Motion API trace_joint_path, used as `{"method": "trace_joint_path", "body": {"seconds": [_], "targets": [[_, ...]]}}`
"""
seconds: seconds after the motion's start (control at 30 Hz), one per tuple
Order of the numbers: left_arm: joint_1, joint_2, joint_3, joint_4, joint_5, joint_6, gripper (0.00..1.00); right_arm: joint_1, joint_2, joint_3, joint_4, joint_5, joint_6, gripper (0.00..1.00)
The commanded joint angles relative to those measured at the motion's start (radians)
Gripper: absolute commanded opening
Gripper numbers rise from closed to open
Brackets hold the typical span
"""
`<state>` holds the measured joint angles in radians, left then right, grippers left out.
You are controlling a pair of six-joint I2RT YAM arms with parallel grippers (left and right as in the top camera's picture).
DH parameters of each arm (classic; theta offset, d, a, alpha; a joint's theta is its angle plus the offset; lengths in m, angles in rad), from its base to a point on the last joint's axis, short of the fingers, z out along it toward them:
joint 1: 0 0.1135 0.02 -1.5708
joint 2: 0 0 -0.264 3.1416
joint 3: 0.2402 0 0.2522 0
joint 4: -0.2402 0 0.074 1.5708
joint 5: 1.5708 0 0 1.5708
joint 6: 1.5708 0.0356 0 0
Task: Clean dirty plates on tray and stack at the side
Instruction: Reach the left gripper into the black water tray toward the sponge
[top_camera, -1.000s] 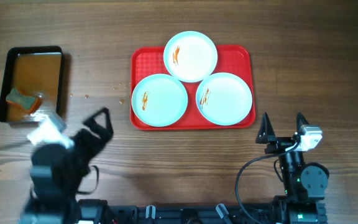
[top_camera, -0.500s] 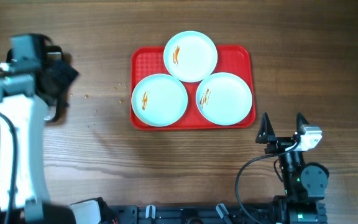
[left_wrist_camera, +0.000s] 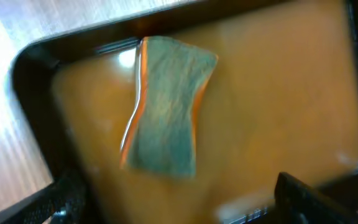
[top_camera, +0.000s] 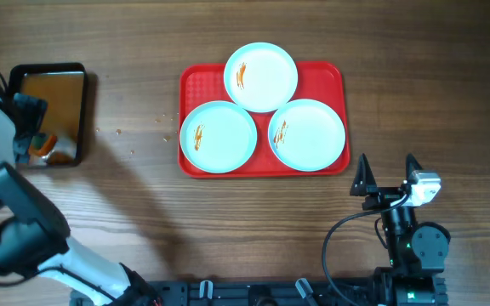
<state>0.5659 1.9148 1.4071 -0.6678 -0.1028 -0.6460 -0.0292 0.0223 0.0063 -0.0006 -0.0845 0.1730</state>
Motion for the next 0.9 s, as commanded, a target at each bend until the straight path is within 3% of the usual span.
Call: {"method": "trace_joint_path", "body": {"seconds": [0.0, 0.3, 0.67, 0.7, 0.77, 0.8, 0.83, 0.87], "targets": [[0.002, 0.055, 0.013, 0.091, 0.008, 0.014, 0.89, -0.004, -0.005, -0.001, 0.003, 0.010, -0.013, 1.00], [0.002, 0.096, 0.012, 0.178, -0.135, 0.014, 0.96, -0.004, -0.005, -0.001, 0.003, 0.010, -0.013, 1.00], [0.002, 0.215, 0.011, 0.159, -0.088, 0.014, 0.80, -0.004, -0.005, -0.001, 0.003, 0.010, -0.013, 1.00], [0.002, 0.225, 0.011, 0.157, -0.088, 0.014, 0.76, -0.004, -0.005, -0.001, 0.003, 0.010, -0.013, 1.00], [0.002, 0.229, 0.011, 0.149, -0.089, 0.014, 0.57, -0.004, -0.005, -0.001, 0.003, 0.010, -0.013, 1.00], [0.002, 0.229, 0.011, 0.148, -0.089, 0.014, 0.23, -0.004, -0.005, -0.001, 0.003, 0.010, -0.013, 1.00], [0.002, 0.229, 0.011, 0.148, -0.089, 0.014, 0.04, -0.004, -0.005, -0.001, 0.003, 0.010, -0.013, 1.00], [0.002, 0.229, 0.011, 0.144, -0.089, 0.014, 0.04, -0.004, -0.005, -0.001, 0.003, 0.010, -0.013, 1.00]]}}
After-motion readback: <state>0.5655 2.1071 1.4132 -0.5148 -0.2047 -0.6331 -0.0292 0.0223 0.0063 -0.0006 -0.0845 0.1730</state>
